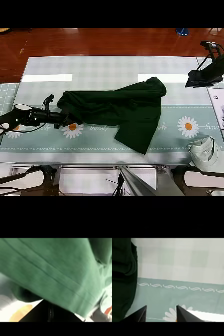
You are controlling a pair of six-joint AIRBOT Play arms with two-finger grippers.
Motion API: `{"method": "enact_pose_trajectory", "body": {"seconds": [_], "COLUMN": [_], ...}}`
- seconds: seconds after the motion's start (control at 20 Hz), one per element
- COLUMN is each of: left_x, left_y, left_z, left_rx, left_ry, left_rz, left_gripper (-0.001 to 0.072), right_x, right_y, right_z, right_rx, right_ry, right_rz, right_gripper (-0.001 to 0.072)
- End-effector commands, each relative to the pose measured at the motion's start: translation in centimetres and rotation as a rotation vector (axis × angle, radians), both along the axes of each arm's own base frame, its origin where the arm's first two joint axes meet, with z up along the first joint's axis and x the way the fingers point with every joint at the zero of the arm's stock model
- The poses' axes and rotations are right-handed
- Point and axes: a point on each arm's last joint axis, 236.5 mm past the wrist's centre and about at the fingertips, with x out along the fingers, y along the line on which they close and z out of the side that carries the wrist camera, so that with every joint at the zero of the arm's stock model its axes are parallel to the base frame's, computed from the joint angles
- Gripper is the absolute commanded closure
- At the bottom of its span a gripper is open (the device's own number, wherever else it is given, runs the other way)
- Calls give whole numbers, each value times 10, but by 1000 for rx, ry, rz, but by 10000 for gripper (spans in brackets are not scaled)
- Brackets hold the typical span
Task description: Fold the shirts.
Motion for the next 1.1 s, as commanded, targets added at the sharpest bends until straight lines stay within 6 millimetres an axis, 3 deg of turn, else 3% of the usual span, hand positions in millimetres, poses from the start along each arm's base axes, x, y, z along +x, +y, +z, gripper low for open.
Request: {"method": "enact_pose_trajectory", "body": {"seconds": [0.0,0.1,0.2,0.3,0.5,0.75,0.95,1.0,1.05], "left_x": [-4,2,8,9,6,3,5,6,9], "left_y": [-3,2,11,16,14,11,9,9,7], "left_z": [16,36,58,75,87,91,93,95,98], "left_rx": [-36,-27,-11,-3,-7,-30,-41,-49,-60], "left_ry": [-51,-128,-206,-260,-292,-287,-291,-295,-302], "left_rz": [-48,-45,-25,-14,-29,-36,-28,-21,-13], "left_gripper": [691,691,690,691,690,690,690,690,690], "right_x": [-6,-19,-40,-61,-95,-101,-89,-82,-75], "right_y": [-6,-14,-10,14,64,111,142,149,154], "right_z": [-1,-12,-33,-54,-95,-136,-145,-146,-147], "right_rx": [-27,-38,54,220,429,490,489,479,469], "right_ry": [25,59,86,102,129,102,37,14,-8], "right_rz": [-1,-18,-76,-139,-176,-231,-219,-241,-270], "right_gripper": [253,253,251,165,171,174,176,196,292]}}
